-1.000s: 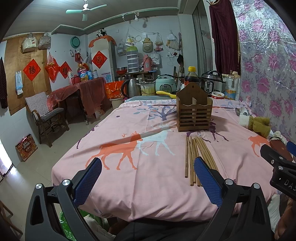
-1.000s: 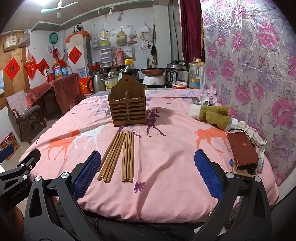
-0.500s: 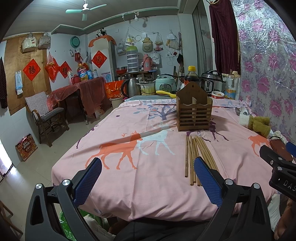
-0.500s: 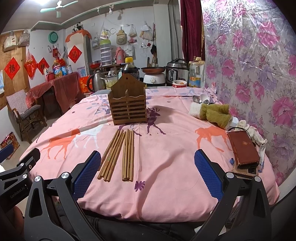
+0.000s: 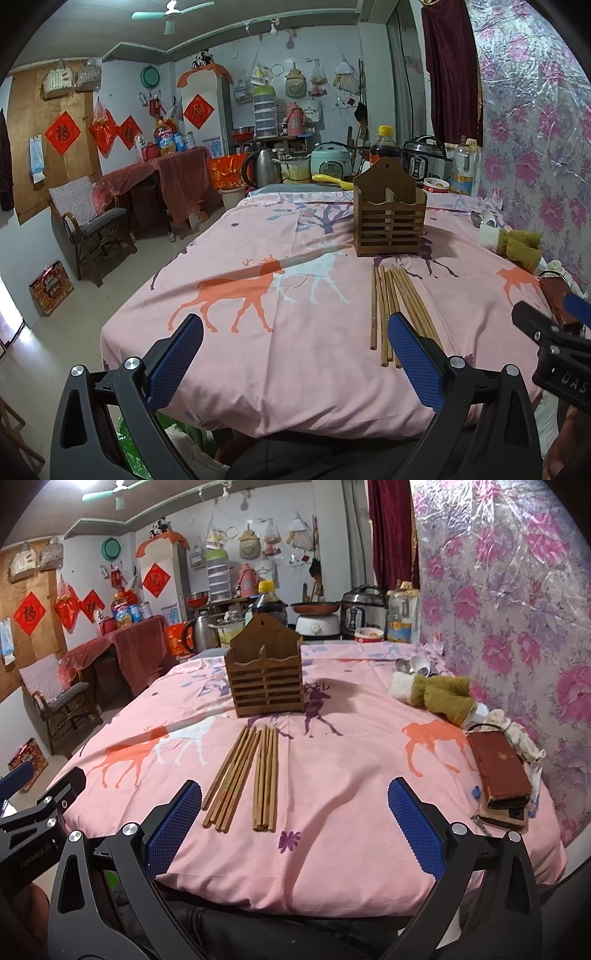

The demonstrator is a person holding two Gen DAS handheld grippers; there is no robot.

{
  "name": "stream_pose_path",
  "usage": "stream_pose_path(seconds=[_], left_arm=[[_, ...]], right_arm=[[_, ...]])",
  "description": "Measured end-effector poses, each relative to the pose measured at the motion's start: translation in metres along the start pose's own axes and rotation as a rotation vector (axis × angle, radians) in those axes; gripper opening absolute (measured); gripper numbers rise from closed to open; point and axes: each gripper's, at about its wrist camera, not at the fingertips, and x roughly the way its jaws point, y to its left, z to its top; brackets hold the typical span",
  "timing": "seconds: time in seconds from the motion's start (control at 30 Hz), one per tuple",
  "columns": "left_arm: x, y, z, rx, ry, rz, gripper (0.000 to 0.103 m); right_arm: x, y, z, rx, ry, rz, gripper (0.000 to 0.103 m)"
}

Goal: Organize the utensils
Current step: 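Lower the left gripper onto the bundle and grasp one bamboo chopstick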

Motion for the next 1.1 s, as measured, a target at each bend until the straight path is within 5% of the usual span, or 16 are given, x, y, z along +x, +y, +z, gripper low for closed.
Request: stream_pose_path(seconds=[0.27,0.5,0.83,1.1], left_arm=[[0.039,0.018,-0.008,-0.039,0.115,0.029,0.098],[0.092,-0.006,-0.035,0.065,0.282,-0.021,0.098],[0.152,-0.055,-0.043,0.233,0.319,-0.078,0.098],[0.182,-0.061,-0.035,0.212,0.324,-0.105,0.098]], right_arm=[[0.025,-0.013,-0.003,0.074,0.143,0.072,0.096],[0.042,-0.055,0.002,0.176,0.115,0.01,0.096],[0.073,-0.08,-0.008,0.221,0.148,-0.02,0.096],[0.082,-0.085,-0.013,0.233,0.172,-0.011,0.096]])
